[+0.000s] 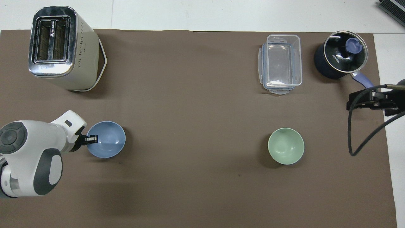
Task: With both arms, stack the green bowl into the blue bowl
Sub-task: 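Slide the blue bowl with the left gripper toward the table center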
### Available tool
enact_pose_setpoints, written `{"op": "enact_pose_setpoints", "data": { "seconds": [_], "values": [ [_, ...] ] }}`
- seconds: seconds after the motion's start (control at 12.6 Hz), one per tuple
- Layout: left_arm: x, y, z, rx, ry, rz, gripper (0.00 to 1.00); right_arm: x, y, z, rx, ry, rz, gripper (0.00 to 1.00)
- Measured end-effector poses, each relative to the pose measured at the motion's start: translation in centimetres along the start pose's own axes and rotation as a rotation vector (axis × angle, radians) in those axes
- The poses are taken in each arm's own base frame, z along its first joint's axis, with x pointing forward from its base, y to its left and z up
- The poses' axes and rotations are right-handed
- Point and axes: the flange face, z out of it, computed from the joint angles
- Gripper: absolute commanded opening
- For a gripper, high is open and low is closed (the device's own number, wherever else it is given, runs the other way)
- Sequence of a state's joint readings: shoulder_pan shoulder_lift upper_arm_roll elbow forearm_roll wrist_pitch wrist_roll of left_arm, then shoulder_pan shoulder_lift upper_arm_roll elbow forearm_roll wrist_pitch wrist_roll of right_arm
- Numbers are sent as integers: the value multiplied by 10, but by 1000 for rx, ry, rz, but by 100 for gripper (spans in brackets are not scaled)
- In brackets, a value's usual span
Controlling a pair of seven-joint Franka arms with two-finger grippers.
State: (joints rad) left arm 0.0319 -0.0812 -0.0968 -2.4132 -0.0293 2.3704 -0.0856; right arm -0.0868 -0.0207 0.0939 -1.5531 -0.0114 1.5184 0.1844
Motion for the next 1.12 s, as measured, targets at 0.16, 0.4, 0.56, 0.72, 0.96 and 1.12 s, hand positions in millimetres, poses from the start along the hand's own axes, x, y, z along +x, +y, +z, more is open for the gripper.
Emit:
{"op": "enact_pose_setpoints", "data": {
  "seconds": [0.16,0.4,0.56,0.72,0.96,1.12],
  "values": [
    [12,-1,-21,-1,-10,4,0,0,0,0,0,0,0,100],
    [33,-1,-67,-1,-23,5,0,0,0,0,0,0,0,100],
    [41,0,-98,-1,-34,7,0,0,0,0,0,0,0,100],
    [47,5,-125,-1,-47,15,0,0,0,0,0,0,0,100],
    [48,27,-139,-1,-55,59,0,0,0,0,0,0,0,100],
    [44,54,-135,-1,-63,109,0,0,0,0,0,0,0,100]
  ]
}}
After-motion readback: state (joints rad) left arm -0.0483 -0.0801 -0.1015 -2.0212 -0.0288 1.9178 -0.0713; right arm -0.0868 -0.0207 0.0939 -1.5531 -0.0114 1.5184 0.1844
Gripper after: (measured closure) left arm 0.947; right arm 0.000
